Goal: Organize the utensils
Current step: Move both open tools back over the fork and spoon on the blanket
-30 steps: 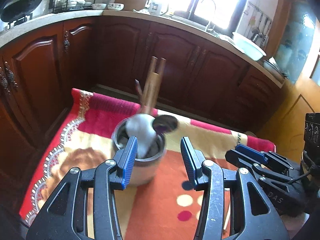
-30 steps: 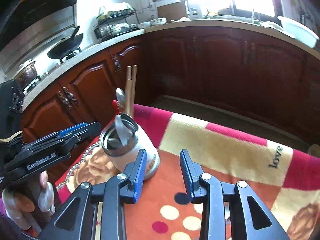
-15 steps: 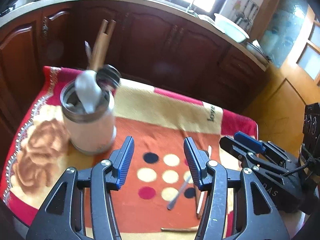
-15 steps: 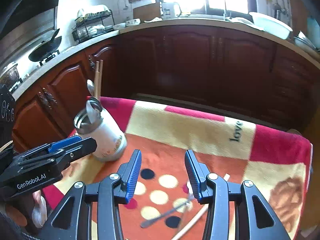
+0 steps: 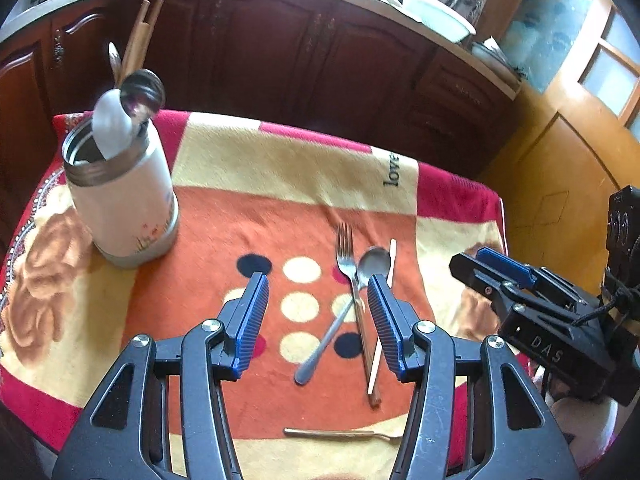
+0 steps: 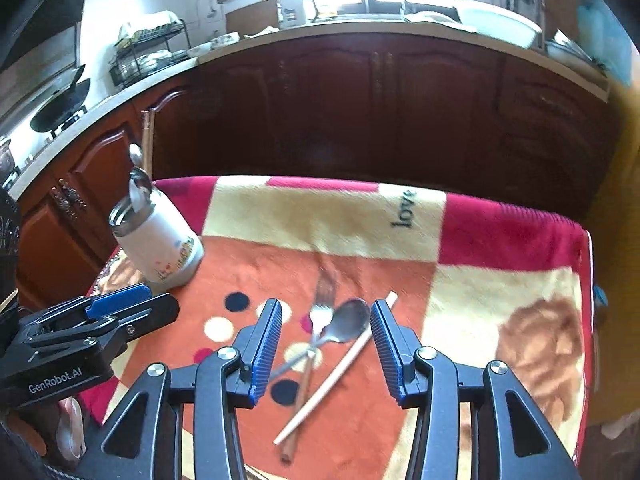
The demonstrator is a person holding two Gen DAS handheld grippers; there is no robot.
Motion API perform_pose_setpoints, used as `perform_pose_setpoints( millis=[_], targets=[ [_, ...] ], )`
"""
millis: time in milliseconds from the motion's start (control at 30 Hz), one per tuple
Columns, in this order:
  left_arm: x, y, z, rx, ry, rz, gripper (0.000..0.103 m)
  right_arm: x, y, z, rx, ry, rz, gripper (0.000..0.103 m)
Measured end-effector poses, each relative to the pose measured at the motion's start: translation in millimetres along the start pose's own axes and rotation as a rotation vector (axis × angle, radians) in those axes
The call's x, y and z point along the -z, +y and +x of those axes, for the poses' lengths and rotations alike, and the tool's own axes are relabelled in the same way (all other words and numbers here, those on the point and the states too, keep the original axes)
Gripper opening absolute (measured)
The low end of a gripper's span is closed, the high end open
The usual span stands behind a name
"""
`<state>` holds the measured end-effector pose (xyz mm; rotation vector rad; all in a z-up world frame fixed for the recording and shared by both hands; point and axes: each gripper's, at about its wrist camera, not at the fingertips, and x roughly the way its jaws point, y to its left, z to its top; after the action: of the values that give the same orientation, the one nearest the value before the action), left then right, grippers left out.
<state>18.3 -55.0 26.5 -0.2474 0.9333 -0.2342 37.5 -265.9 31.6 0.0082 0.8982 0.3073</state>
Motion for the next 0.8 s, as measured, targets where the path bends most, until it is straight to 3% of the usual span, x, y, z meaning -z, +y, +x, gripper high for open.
perform_pose_setpoints(
  millis=[467,800],
  targets=[
    [14.3,-9.7,25.4,-0.045,0.067,0.036,0.051,26.8,-46.3,13.8,0.017,0.057,0.101,0.045],
    [18.1,3.6,41.1,-0.019,0.125,0.017,0.051,34.7,-53.5,41.6,-0.058,0.110,0.126,0.045]
  ],
)
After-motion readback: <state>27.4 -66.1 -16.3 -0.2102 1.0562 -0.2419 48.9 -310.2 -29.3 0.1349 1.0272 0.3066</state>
